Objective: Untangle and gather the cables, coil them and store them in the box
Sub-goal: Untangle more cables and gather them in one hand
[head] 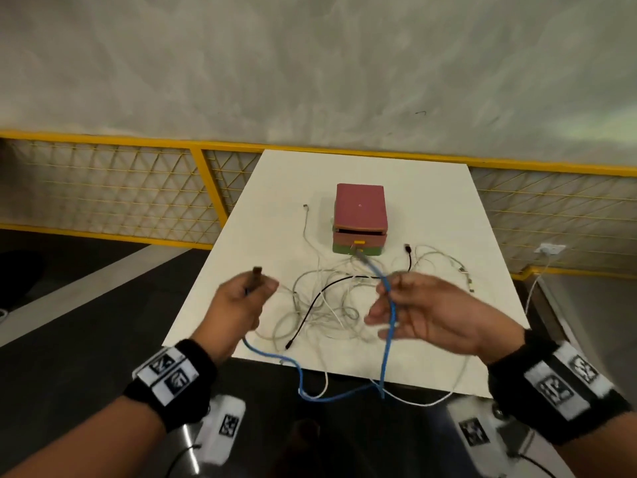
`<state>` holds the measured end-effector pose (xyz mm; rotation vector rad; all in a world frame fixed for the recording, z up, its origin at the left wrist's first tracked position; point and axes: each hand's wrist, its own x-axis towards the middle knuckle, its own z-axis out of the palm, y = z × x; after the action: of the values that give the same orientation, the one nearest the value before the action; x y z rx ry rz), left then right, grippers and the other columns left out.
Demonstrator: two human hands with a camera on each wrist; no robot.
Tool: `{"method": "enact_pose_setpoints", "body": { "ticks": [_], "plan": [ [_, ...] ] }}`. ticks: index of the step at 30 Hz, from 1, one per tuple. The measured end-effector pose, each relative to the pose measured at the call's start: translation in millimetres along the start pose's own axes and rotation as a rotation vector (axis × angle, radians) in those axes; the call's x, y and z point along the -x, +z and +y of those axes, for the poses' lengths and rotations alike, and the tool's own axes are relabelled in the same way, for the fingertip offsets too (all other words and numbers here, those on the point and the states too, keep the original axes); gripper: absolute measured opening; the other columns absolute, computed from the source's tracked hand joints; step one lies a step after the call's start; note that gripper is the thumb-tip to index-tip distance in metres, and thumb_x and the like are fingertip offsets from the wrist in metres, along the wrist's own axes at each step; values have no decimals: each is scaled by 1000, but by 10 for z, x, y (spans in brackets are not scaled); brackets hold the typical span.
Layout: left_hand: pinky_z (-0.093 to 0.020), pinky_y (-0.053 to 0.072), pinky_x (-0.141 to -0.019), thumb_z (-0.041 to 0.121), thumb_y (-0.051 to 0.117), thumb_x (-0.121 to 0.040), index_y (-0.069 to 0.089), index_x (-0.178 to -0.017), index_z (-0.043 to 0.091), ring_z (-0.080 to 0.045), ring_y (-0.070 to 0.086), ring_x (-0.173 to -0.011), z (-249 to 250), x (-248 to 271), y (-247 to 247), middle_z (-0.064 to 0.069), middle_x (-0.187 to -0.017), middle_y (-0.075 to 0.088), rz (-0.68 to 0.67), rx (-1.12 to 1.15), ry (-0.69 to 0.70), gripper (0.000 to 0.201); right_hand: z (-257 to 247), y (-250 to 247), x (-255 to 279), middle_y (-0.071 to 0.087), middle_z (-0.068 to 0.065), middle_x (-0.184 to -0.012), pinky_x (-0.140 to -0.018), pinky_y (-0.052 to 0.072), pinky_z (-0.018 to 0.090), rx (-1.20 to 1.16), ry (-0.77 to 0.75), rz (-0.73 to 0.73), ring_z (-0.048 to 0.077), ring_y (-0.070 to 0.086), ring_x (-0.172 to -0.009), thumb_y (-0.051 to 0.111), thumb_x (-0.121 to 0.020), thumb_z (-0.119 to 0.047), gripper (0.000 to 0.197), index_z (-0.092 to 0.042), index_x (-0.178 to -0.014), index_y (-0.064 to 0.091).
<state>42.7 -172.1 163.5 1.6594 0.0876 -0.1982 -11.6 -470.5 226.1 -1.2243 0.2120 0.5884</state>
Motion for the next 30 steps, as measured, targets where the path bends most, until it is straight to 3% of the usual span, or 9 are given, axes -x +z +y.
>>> {"method": "enact_pose_setpoints", "body": {
  "ticks": [2,7,10,13,17,23,26,28,30],
  "plan": [
    [-25,18,-46,12,57,-97,69,-98,8,-11,25,-45,187,-28,-2,3,-54,33,-6,128,18,13,255,92,134,73,21,-96,-73,57,35,189,125,-48,30,71,-93,56,-91,-3,8,-10,-94,60],
    [-23,26,-42,32,43,-103,67,-107,5,-11,30,-38,623,40,36,-2,-54,40,-120,346,39,36,968,157,241,64,-13,-75,-58,38,7,889,285,-182,-12,55,-60,70,-83,-17,14,-24,-94,64],
    [-26,41,-43,50,40,-94,74,-90,9,-15,42,-38,802,173,49,-4,-52,49,-207,378,33,53,1205,101,117,60,-16,-88,-63,35,2,1176,281,-228,-11,52,-73,61,-89,-23,22,-21,-110,65],
    [-32,52,-48,60,35,-84,75,-72,11,-18,52,-41,857,314,72,-8,-51,56,-300,408,5,64,1326,120,-106,63,-1,-123,-81,36,15,1298,251,-213,7,55,-102,54,-92,-25,35,-18,-126,59],
    [-41,60,-60,63,33,-83,75,-65,11,-21,64,-52,795,449,144,-10,-58,65,-395,401,-22,69,1555,237,-493,57,5,-135,-91,39,20,1306,213,-202,19,55,-121,54,-91,-24,43,-24,-135,53],
    [-42,62,-70,60,73,-72,77,-84,9,-27,73,-76,710,498,204,-15,-83,74,-509,367,-6,53,1745,375,-913,51,-1,-134,-99,38,25,1163,331,-233,16,50,-120,56,-92,-19,46,-14,-138,49],
    [-43,63,-75,47,70,-80,77,-92,9,-28,74,-90,730,490,203,-15,-96,75,-475,385,-2,40,1755,366,-1010,57,0,-92,-75,45,25,1121,312,-184,7,56,-75,60,-86,-18,8,-19,-94,60],
    [-42,63,-71,39,66,-86,76,-94,9,-28,74,-91,740,471,191,-16,-100,75,-424,414,-35,33,1711,336,-1021,55,-5,-83,-58,45,15,1002,235,-213,-3,55,-60,65,-79,-6,25,-19,-99,59],
    [-39,63,-64,32,60,-87,75,-98,7,-26,75,-86,732,449,154,-17,-102,73,-369,420,-81,31,1538,370,-954,63,-4,-92,-49,43,10,852,177,-102,-1,61,-69,62,-81,5,34,-13,-110,63]
  ]
}}
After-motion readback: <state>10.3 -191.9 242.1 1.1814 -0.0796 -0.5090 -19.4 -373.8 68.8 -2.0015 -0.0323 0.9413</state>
